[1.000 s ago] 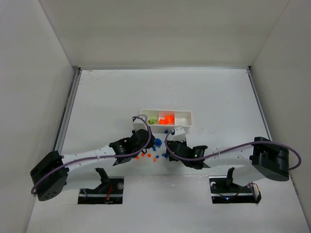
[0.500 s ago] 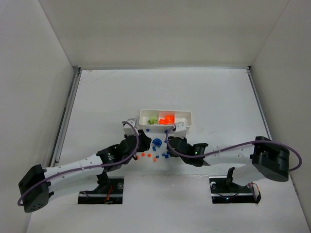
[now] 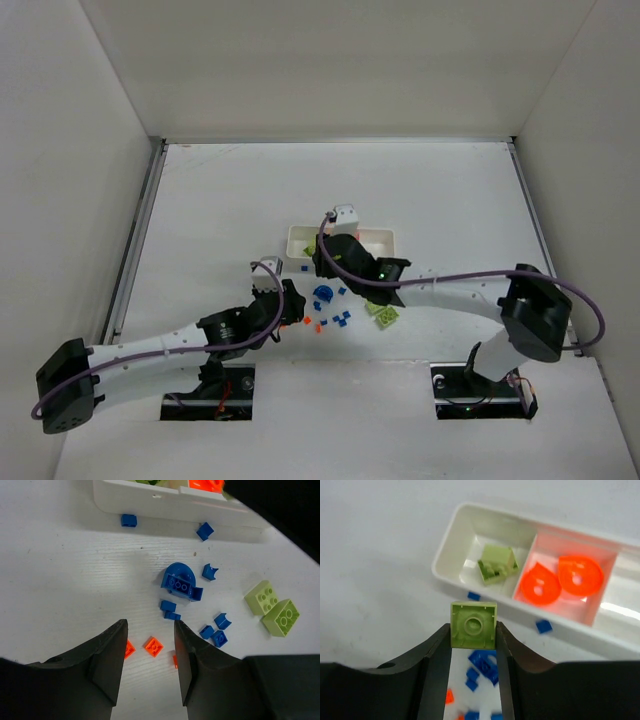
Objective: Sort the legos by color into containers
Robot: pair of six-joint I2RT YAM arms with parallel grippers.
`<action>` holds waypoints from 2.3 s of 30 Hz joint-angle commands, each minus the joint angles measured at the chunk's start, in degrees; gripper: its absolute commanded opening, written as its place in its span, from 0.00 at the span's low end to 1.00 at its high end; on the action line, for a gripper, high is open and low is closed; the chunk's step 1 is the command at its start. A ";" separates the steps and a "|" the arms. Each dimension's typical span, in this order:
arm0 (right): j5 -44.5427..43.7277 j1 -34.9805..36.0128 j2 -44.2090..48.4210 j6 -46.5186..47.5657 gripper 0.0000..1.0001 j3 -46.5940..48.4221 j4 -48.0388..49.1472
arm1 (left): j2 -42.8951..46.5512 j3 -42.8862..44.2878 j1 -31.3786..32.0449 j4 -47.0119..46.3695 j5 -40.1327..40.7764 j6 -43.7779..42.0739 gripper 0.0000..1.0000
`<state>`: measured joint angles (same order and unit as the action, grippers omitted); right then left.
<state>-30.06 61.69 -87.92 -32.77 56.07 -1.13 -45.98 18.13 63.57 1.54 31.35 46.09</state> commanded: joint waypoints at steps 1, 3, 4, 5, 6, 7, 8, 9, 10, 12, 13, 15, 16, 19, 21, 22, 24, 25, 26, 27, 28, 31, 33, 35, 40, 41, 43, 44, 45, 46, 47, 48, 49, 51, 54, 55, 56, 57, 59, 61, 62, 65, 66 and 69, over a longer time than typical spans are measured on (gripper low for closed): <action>4.66 -3.11 -6.28 2.98 0.35 6.66 3.76 | 1.50 -0.29 0.72 0.92 2.57 1.99 0.39; 5.19 -4.08 -10.15 3.68 0.35 10.09 4.03 | 1.85 -0.64 0.81 1.01 1.96 2.52 0.39; 5.37 -4.25 -11.73 3.77 0.35 11.59 3.85 | 1.85 -0.64 1.16 1.01 1.78 2.69 0.40; 5.80 -4.26 -13.05 3.77 0.35 13.17 3.50 | 1.68 -0.64 1.42 1.01 1.61 2.78 0.40; 5.98 -4.34 -14.02 3.86 0.35 14.31 3.32 | 1.59 -0.47 1.77 1.01 1.61 2.96 0.40; 6.16 -4.34 -14.82 3.86 0.36 15.37 3.32 | 1.33 -0.38 2.21 1.01 1.69 3.13 0.41; 6.16 -4.34 -15.52 3.86 0.36 16.16 3.32 | 1.15 -0.29 2.47 1.01 1.78 3.39 0.42; 6.07 -4.34 -16.14 3.77 0.38 16.78 3.24 | 0.89 -0.20 2.65 0.92 1.78 3.83 0.43; 5.98 -4.34 -16.58 3.42 0.41 17.22 3.24 | 0.63 -0.20 2.91 0.48 1.61 4.18 0.43; 5.19 -4.69 -16.41 2.98 0.52 17.23 3.24 | -0.60 0.06 3.79 -0.22 1.69 4.63 0.45; 4.76 -4.78 -15.88 2.72 0.56 16.70 3.41 | -1.48 0.32 4.23 -0.66 1.87 4.63 0.46; 4.23 -4.96 -14.13 2.72 0.62 15.30 3.67 | -3.67 0.68 4.76 -2.06 1.61 4.63 0.46; 3.88 -5.13 -13.08 2.63 0.63 14.42 3.67 | -4.90 0.85 5.02 -2.94 1.52 4.37 0.47; 3.00 -5.57 -9.21 2.54 0.64 11.09 4.11 | -8.77 2.17 5.99 -5.31 1.52 3.75 0.48; 2.64 -5.66 -6.66 2.54 0.64 8.36 4.81 | -11.32 3.31 6.26 -6.72 1.52 3.14 0.49; 2.56 -5.58 -5.17 2.45 0.64 6.17 5.43 | -12.46 3.75 6.17 -7.34 1.52 2.70 0.50; 2.38 -5.49 -2.97 2.28 0.64 2.74 6.57 | -14.31 4.37 5.56 -8.92 1.60 2.34 0.52; 2.20 -5.49 -1.92 1.93 0.64 0.90 7.10 | -15.19 4.63 5.29 -9.79 1.87 2.26 0.52; 2.03 -5.49 -0.77 1.58 0.64 -0.86 7.62 | -16.07 4.72 4.94 -10.67 2.13 2.08 0.53; 1.77 -5.49 0.54 1.23 0.64 -2.71 8.24 | -17.03 4.81 4.24 -11.64 2.13 1.82 0.53; 1.59 -5.49 2.12 0.61 0.64 -4.99 9.03 | -18.52 5.07 3.19 -12.87 1.70 1.38 0.53; 1.50 -5.49 6.34 -0.45 0.64 -10.09 10.44 | -21.69 6.04 1.51 -14.89 1.08 0.24 0.53; 1.50 -5.49 9.24 -0.80 0.64 -12.99 10.70 | -23.80 6.91 0.55 -16.30 0.55 -0.73 0.53; 1.50 -5.49 12.23 -1.59 0.64 -15.63 10.79 | -25.65 7.53 0.02 -17.71 -0.15 -1.43 0.53; 1.50 -5.49 18.21 -2.29 0.64 -20.47 11.06 | -28.38 8.41 -1.56 -20.87 -2.96 -1.79 0.53; 1.50 -5.49 18.83 -2.29 0.64 -21.09 11.06 | -28.73 8.67 -1.83 -21.22 -3.23 -1.96 0.53; 1.50 -5.49 19.89 -2.38 0.64 -22.23 11.14 | -29.52 9.29 -2.27 -21.14 -3.40 -2.31 0.51; 1.50 -5.49 20.59 -2.64 0.64 -22.93 11.15 | -29.87 9.55 -2.44 -20.88 -3.40 -2.49 0.48; 1.50 -5.49 21.20 -2.82 0.64 -23.46 11.15 | -30.22 9.73 -2.44 -20.62 -3.40 -2.58 0.46; 1.50 -5.49 21.91 -2.91 0.64 -23.99 11.15 | -30.49 9.82 -2.44 -20.61 -3.40 -2.58 0.46; 1.50 -5.66 22.61 -3.00 0.64 -24.43 11.15 | -30.75 9.82 -2.44 -20.61 -3.40 -2.58 0.45; 1.41 -5.75 23.23 -3.08 0.64 -24.78 11.15 | -31.10 9.82 -2.53 -20.61 -3.40 -2.41 0.45; 1.41 -5.92 23.93 -3.08 0.64 -25.13 11.15 | -31.45 9.91 -2.71 -20.53 -3.40 -2.32 0.45; 1.41 -6.10 25.07 -3.00 0.64 -25.57 11.15 | -32.24 10.26 -2.88 -20.35 -3.40 -2.32 0.45; 1.41 -6.19 26.39 -3.00 0.64 -26.19 10.71 | -33.39 10.87 -2.71 -19.39 -3.40 -2.23 0.44; 1.41 -6.19 26.83 -3.00 0.64 -26.45 10.71 | -33.82 10.96 -2.71 -19.21 -3.40 -2.23 0.44; 1.41 -6.28 27.27 -3.00 0.64 -26.72 10.62 | -34.09 10.96 -2.71 -19.03 -3.40 -2.14 0.44; 1.41 -6.28 27.62 -3.08 0.64 -26.81 10.53 | -34.27 10.96 -2.71 -19.03 -3.40 -2.05 0.43; 1.41 -6.45 28.15 -3.08 0.64 -27.07 10.53 | -34.27 10.96 -2.71 -19.03 -3.14 -1.97 0.39; 1.41 -6.45 28.68 -3.08 0.64 -27.33 10.53 | -33.39 10.87 -2.53 -19.03 -2.97 -1.96 0.33; 1.41 -6.45 28.86 -3.08 0.64 -27.42 10.44 | -32.78 10.70 -2.36 -19.03 -2.97 -1.96 0.30; 1.32 -6.98 29.73 -3.08 0.64 -28.12 10.09 | -29.01 10.26 -1.83 -17.54 -2.70 -1.88 0.25; 1.32 -7.15 30.17 -3.08 0.64 -28.39 10.00 | -27.25 10.17 -1.66 -16.58 -2.53 -1.88 0.24; 1.24 -7.68 32.19 -3.08 0.64 -29.35 9.48 | -21.89 10.69 -0.95 -13.33 -2.18 -1.79 0.22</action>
<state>-27.73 54.70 -58.06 -35.59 27.64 6.92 -73.30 27.16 61.89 -14.17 27.70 44.34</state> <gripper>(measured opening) 0.640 0.354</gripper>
